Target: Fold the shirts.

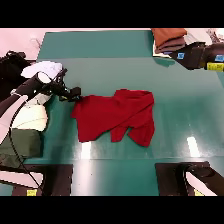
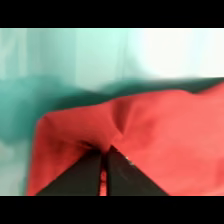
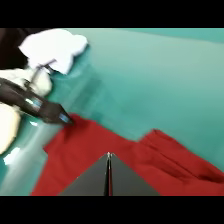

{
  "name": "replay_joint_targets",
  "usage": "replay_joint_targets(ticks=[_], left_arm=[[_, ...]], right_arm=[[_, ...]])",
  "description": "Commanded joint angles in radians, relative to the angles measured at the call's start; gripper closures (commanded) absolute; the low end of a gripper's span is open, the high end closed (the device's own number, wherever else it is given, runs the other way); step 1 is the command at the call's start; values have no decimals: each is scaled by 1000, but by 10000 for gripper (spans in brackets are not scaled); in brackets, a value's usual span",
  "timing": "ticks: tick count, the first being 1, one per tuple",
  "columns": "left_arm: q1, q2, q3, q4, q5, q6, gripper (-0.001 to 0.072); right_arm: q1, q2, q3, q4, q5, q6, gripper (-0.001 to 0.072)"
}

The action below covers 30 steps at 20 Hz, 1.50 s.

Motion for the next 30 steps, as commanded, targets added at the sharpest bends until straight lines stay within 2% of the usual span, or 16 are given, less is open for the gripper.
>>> replay_joint_targets(ticks=[1, 5, 6, 7, 8, 13, 19, 26, 27, 28, 29, 30], left_arm=[[11, 13, 106, -22, -24, 40, 681], [17, 39, 276, -14, -77, 80, 681], [17, 38, 299, -14, -80, 80, 681], [17, 39, 312, -14, -80, 77, 681], [17, 38, 312, -15, -82, 77, 681], [17, 37, 311, -12, -87, 77, 681], [17, 37, 311, -12, -86, 77, 681], [17, 37, 311, -12, -85, 77, 681], [17, 37, 311, -12, -85, 77, 681], [17, 37, 311, -12, -87, 77, 681], [17, 37, 311, -12, -90, 77, 681], [17, 37, 311, -12, -97, 77, 681]], right_arm=[[-56, -4, -79, -35, 10, 0, 698], [-233, -36, -272, -34, 34, 0, 695], [-269, -64, -314, -30, 34, 0, 621], [-297, -107, -349, -28, 34, -1, 346], [-311, -153, -374, -27, 29, -5, 243], [-230, -435, -352, -24, -41, -72, 243], [-83, -692, -101, -26, -77, -72, 244], [17, -905, 161, -29, 36, -74, 266], [35, -925, 187, -29, 47, -88, 314], [51, -941, 209, -30, 61, -108, 405], [68, -953, 227, -39, 65, -116, 527], [79, -956, 237, -44, 62, -117, 685]])
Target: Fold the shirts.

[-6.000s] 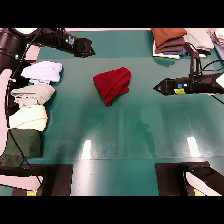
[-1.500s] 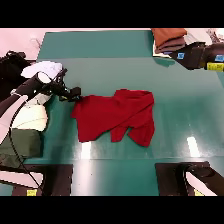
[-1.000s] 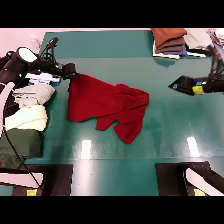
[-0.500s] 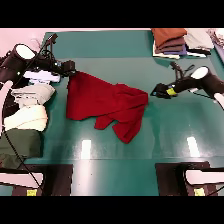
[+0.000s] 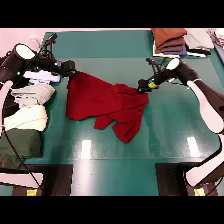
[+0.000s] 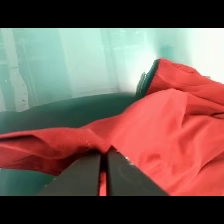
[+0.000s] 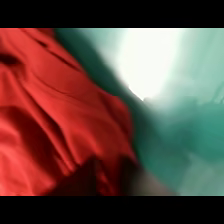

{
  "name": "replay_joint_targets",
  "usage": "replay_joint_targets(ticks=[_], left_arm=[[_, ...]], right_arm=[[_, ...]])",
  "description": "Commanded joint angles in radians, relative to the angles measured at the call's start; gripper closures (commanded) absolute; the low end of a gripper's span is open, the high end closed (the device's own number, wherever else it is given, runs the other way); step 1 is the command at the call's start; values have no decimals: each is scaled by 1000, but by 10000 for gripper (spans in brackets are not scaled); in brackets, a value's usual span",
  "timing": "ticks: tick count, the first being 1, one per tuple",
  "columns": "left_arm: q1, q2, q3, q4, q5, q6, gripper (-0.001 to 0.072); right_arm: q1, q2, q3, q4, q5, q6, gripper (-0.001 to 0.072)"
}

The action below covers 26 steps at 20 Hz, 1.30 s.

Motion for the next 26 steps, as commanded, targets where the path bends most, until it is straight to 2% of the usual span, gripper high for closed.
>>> replay_joint_targets(ticks=[1, 5, 10, 14, 17, 19, 22, 24, 26], left_arm=[[1, 2, 2, 0, -18, 0, 681], [1, 82, 50, 0, -37, -8, 682], [1, 377, 233, 12, -37, 1, 682], [1, 605, 324, 11, -36, 0, 682], [1, 720, 326, 11, -34, -5, 682], [1, 748, 326, 10, -39, -12, 682], [1, 727, 314, 15, -86, -12, 682], [1, 673, 276, 33, -167, -12, 682], [1, 597, 191, 49, -255, -11, 682]], right_arm=[[48, -38, 69, -19, 20, -22, 698], [39, 96, 155, -104, 49, -23, 699], [-14, 454, 366, -146, 188, -22, 699], [-15, 716, 457, -191, 203, -17, 699], [-15, 844, 460, -281, 199, 52, 700], [-15, 882, 460, -352, 200, 98, 700], [-15, 858, 460, -352, 227, 150, 700], [-15, 778, 460, -351, 306, 206, 700], [-15, 655, 460, -340, 432, 218, 699]])
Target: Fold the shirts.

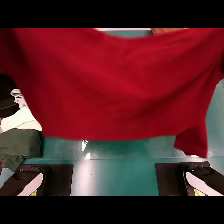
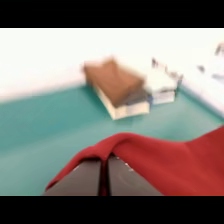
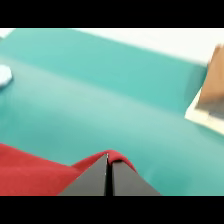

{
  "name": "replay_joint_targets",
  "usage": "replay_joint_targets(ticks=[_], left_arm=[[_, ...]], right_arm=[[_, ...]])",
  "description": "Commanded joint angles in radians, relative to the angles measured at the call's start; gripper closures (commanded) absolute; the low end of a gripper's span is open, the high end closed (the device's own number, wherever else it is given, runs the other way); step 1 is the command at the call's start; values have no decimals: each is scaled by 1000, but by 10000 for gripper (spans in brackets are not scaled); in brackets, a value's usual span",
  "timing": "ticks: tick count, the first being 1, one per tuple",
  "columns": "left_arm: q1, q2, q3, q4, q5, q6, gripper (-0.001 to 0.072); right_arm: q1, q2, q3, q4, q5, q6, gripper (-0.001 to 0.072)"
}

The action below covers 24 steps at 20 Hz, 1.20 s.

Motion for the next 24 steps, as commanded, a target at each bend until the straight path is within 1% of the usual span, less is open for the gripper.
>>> replay_joint_targets(ticks=[1, 3, 4, 7, 9, 10, 11, 12, 14, 16, 18, 19, 21, 24], left_arm=[[0, -109, -130, 22, -150, 0, 681], [-1, -198, -275, 22, -172, 3, 681], [0, -243, -359, 23, -151, 14, 681], [0, -367, -539, 40, -13, 37, 681], [0, -449, -553, 67, 62, 32, 677], [5, -468, -551, 60, 97, 26, 462], [17, -472, -550, 48, 131, -9, 179], [39, -471, -540, 39, 154, -45, 133], [100, -470, -492, 37, 119, -50, 132], [174, -469, -452, 38, 11, -45, 132], [223, -468, -478, 41, -87, -4, 133], [229, -467, -515, 42, -108, 3, 133], [216, -447, -638, 42, -96, 3, 133], [157, -393, -856, 35, 17, 0, 133]], right_arm=[[1, -174, 1, 3, 200, 53, 699], [24, -328, 0, 2, 298, 53, 699], [40, -400, -14, 2, 298, 52, 699], [73, -537, -143, 3, 156, 40, 698], [74, -603, -188, 4, 63, 41, 695], [74, -621, -186, 4, 40, 40, 650], [72, -632, -173, 3, 24, 40, 443], [66, -634, -153, 3, 14, 40, 340], [43, -626, -92, 3, 29, 25, 332], [3, -590, -73, 3, 82, -3, 334], [-43, -537, -121, 5, 120, -5, 349], [-63, -496, -179, 6, 120, -5, 352], [-98, -413, -314, 60, 106, -6, 352], [-139, -295, -493, 145, 28, -13, 363]])
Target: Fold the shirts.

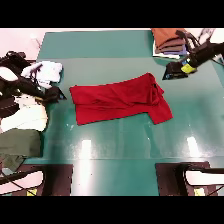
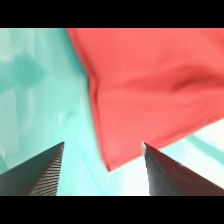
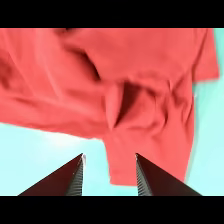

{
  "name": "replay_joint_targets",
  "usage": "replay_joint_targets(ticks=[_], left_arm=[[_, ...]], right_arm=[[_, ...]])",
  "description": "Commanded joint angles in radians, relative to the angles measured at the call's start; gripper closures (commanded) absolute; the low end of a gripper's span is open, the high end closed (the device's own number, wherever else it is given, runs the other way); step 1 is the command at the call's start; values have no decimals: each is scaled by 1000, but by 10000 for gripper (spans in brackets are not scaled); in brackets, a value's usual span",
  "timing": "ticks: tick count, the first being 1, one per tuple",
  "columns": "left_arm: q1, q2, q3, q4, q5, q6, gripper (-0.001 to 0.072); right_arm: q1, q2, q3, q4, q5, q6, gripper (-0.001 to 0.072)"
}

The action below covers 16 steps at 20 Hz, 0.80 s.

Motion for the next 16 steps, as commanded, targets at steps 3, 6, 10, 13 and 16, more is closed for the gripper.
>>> replay_joint_targets(ticks=[3, 6, 10, 13, 16], left_arm=[[-99, 44, -295, -46, 159, -16, 133], [-175, 43, -360, -105, 272, -19, 133], [-266, 43, -364, -145, 371, -57, 133], [-273, 43, -364, -149, 376, -70, 296], [-254, 44, -309, -106, 316, -70, 682]], right_arm=[[-43, 182, -249, 93, -131, -8, 428], [-43, 227, -306, 114, -162, -8, 428], [-43, 234, -311, 119, -164, -8, 428], [-43, 234, -311, 118, -162, -8, 429], [-66, 234, -312, 110, -127, -9, 429]])
